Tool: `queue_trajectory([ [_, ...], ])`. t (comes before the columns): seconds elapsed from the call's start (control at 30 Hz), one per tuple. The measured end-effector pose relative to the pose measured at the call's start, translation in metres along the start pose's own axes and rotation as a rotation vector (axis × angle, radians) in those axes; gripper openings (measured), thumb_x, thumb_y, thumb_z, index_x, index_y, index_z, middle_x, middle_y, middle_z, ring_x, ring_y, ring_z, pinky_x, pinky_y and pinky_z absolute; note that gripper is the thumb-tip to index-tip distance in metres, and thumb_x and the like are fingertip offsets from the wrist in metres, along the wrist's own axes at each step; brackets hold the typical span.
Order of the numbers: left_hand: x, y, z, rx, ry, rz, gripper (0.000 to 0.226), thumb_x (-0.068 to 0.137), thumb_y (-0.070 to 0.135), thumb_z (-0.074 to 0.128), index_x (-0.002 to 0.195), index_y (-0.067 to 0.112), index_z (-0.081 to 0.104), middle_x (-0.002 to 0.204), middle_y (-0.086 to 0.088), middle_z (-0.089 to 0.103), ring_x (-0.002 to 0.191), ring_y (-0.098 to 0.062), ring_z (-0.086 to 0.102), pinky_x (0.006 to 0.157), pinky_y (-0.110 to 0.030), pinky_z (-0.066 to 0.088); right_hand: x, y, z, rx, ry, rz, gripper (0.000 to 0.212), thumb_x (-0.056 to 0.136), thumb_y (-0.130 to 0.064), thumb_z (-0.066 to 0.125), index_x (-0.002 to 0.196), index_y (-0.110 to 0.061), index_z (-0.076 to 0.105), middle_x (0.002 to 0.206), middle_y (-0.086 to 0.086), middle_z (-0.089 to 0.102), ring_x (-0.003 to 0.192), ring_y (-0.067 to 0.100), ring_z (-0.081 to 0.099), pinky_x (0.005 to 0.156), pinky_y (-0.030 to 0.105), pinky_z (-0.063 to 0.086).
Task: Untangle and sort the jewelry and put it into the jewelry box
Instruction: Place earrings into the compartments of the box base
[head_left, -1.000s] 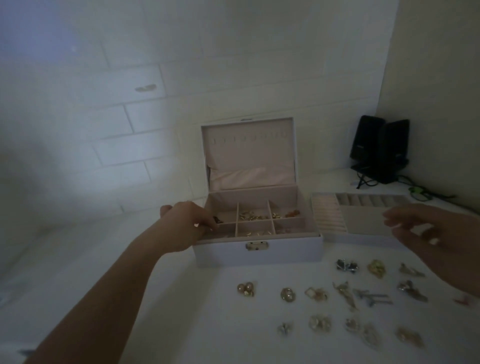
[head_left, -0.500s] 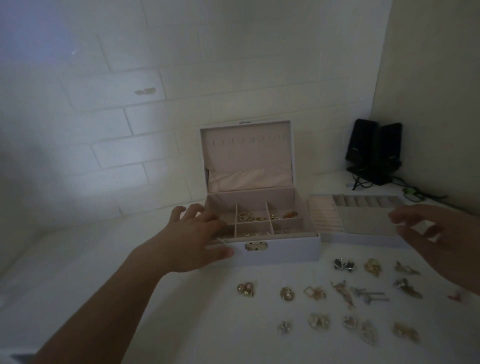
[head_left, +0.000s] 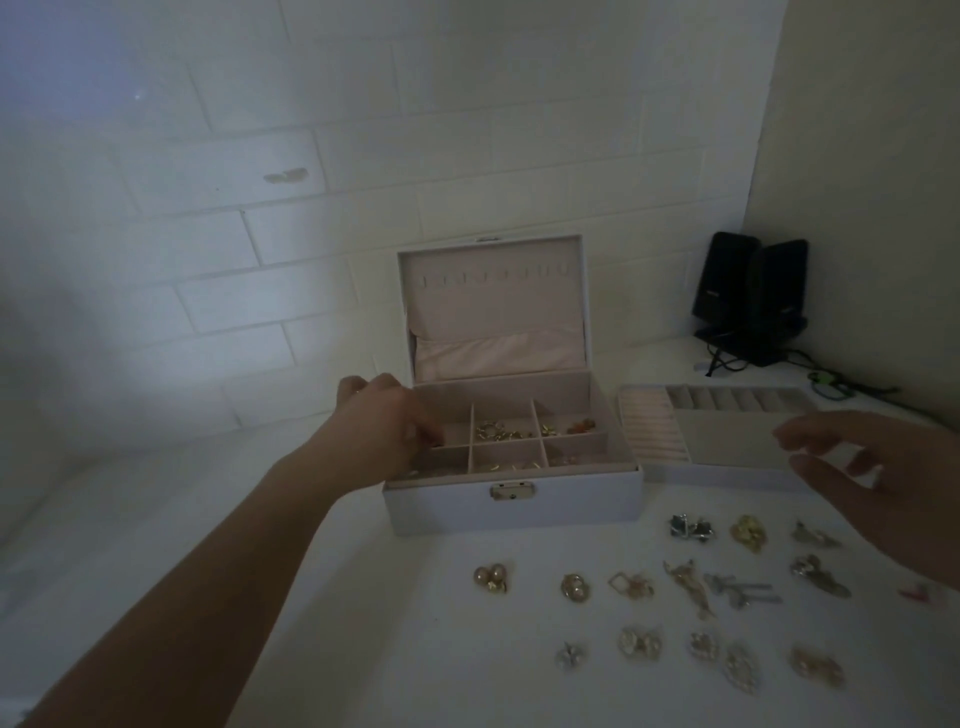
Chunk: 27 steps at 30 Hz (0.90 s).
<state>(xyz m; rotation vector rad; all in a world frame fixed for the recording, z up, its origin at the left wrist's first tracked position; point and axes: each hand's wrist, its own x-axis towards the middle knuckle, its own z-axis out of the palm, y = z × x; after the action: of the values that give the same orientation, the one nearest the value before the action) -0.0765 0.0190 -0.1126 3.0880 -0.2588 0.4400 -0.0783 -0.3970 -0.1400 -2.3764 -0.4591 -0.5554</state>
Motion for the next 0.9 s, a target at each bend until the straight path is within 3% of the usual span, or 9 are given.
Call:
queue_trajectory([
  [0.1,0.001,-0.002,-0.004,-0.041,-0.024,0.000,0.028,0.089,0.015,0.061,0.102,0.038,0.073,0.101,0.015,0.067,0.106,-0.013,0.046,0.090,-0.033,0.024,-0.001,-0.005,-0.001,0.000,-0.005,-0.009,0.035,0.076,-0.037,0.055,0.090,-0.069,0.050,0.101,-0.038,0.054,0.086,-0.013,0.053,0.066,-0.003,0.038],
  [0.2,-0.001,-0.012,-0.007,-0.203,0.049,-0.058,0.026,0.091,0.013,0.061,0.103,0.034,0.072,0.099,0.016,0.065,0.102,-0.014,0.054,0.097,-0.040,0.040,0.000,-0.006,-0.002,-0.012,-0.010,-0.003,0.036,0.075,-0.038,0.053,0.089,-0.071,0.048,0.100,-0.041,0.052,0.086,-0.016,0.052,0.066,-0.003,0.038],
  [0.27,-0.006,-0.011,-0.009,-0.306,0.140,-0.051,0.023,0.092,0.012,0.058,0.101,0.027,0.073,0.094,0.014,0.065,0.093,-0.012,0.059,0.091,-0.041,0.049,0.001,-0.005,-0.003,-0.021,-0.003,0.004,0.035,0.076,-0.038,0.053,0.090,-0.070,0.048,0.100,-0.042,0.053,0.086,-0.015,0.052,0.064,-0.003,0.038],
  [0.33,-0.015,0.004,-0.009,-0.322,0.164,0.064,0.015,0.092,0.028,0.056,0.097,0.030,0.070,0.090,0.015,0.065,0.083,-0.007,0.060,0.079,-0.035,0.053,0.001,-0.001,-0.002,-0.034,0.015,0.006,0.031,0.080,-0.040,0.056,0.090,-0.069,0.049,0.097,-0.038,0.055,0.085,-0.015,0.052,0.063,-0.003,0.037],
  [0.43,-0.023,0.039,0.002,-0.097,0.074,0.254,0.034,0.087,0.063,0.047,0.094,0.033,0.061,0.084,0.016,0.060,0.075,-0.006,0.057,0.065,-0.026,0.050,0.000,0.005,0.001,-0.092,0.001,0.021,0.029,0.084,-0.027,0.065,0.085,-0.055,0.058,0.080,-0.022,0.061,0.085,-0.013,0.052,0.062,0.003,0.041],
  [0.5,-0.023,0.051,0.018,-0.035,0.129,0.309,0.033,0.085,0.064,0.052,0.097,0.033,0.055,0.084,0.013,0.064,0.074,-0.011,0.061,0.060,-0.024,0.047,-0.001,0.003,0.003,-0.137,-0.012,0.026,0.033,0.082,-0.017,0.069,0.085,-0.048,0.059,0.084,-0.022,0.058,0.079,-0.005,0.055,0.060,0.008,0.038],
  [0.6,-0.023,0.054,0.031,-0.084,0.206,0.349,0.035,0.086,0.060,0.052,0.110,0.035,0.045,0.085,0.009,0.070,0.070,-0.018,0.067,0.057,-0.026,0.049,-0.002,0.004,0.008,-0.162,-0.031,0.048,0.023,0.082,-0.017,0.069,0.092,-0.037,0.062,0.088,-0.015,0.060,0.077,0.000,0.053,0.072,0.020,0.037],
  [0.73,-0.021,0.047,0.043,-0.077,0.190,0.293,0.056,0.088,0.072,0.026,0.117,0.038,0.061,0.102,0.014,0.069,0.087,-0.012,0.066,0.069,-0.030,0.053,-0.002,0.022,0.012,-0.222,-0.055,0.095,0.022,0.083,-0.021,0.068,0.097,-0.036,0.062,0.096,-0.010,0.061,0.088,0.009,0.051,0.081,0.023,0.036],
  [0.9,-0.024,0.029,0.043,-0.066,0.188,0.254,0.064,0.087,0.076,0.019,0.108,0.038,0.066,0.092,0.016,0.068,0.082,-0.012,0.067,0.060,-0.023,0.046,0.002,0.035,0.009,-0.310,-0.098,0.200,0.019,0.085,-0.026,0.064,0.103,-0.033,0.063,0.106,-0.009,0.060,0.104,0.017,0.052,0.089,0.027,0.039],
])
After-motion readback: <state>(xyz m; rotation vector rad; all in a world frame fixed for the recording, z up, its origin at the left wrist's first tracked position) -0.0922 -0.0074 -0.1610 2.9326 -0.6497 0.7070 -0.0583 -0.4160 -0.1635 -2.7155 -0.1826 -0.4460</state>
